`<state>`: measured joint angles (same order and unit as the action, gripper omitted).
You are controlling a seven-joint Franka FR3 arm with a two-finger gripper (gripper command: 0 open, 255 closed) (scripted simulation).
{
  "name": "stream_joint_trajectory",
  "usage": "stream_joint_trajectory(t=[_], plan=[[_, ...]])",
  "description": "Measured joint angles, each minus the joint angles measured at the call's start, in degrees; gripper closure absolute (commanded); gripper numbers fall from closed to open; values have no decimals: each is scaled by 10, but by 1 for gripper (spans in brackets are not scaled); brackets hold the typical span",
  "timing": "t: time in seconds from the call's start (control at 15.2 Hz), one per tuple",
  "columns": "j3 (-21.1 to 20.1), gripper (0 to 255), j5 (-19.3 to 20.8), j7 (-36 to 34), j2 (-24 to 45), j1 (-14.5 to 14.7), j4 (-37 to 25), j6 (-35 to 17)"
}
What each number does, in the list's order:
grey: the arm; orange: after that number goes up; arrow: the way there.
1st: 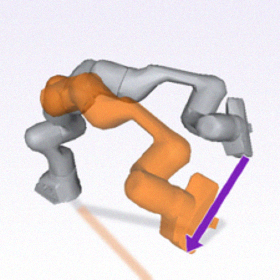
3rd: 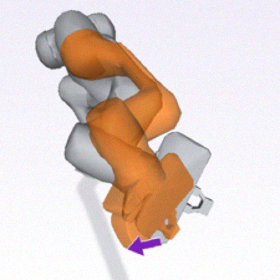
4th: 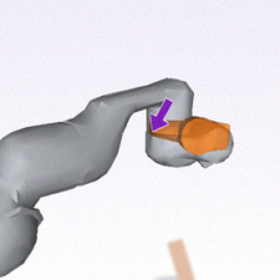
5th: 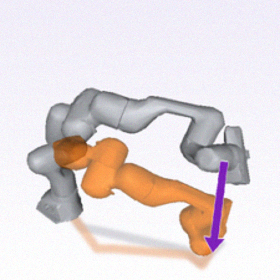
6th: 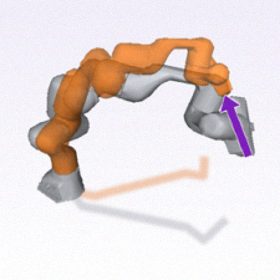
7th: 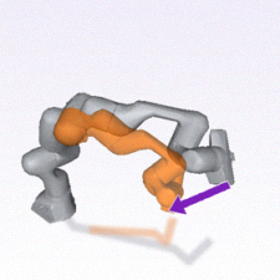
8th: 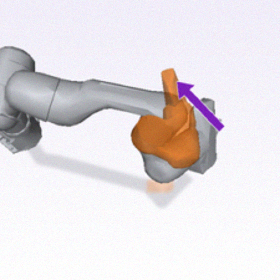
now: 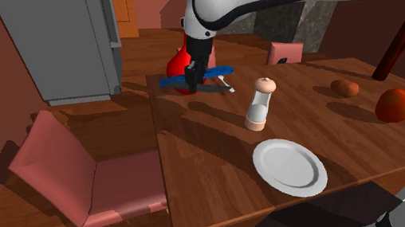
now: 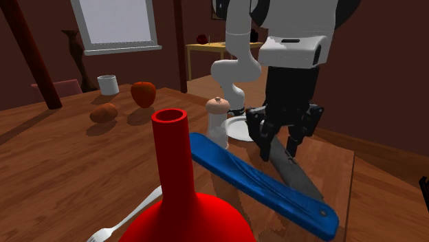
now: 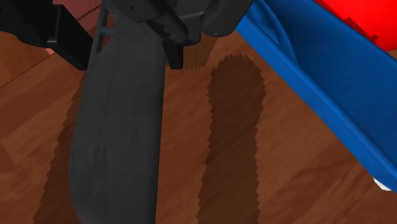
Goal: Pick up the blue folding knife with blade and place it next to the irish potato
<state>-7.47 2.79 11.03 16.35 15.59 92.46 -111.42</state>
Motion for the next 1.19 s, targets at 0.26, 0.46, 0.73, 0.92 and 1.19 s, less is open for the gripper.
stream_joint_trajectory(t=[0.26, 0.46, 0.73, 0.92, 1.19], plan=[[7, 255, -6, 24, -22, -16, 23, -2], [20, 255, -13, 62, -49, -40, 60, -13], [38, 255, -22, 112, -82, -70, 102, -21], [54, 255, -27, 150, -102, -91, 133, -32], [78, 255, -33, 206, -115, -121, 144, -30]])
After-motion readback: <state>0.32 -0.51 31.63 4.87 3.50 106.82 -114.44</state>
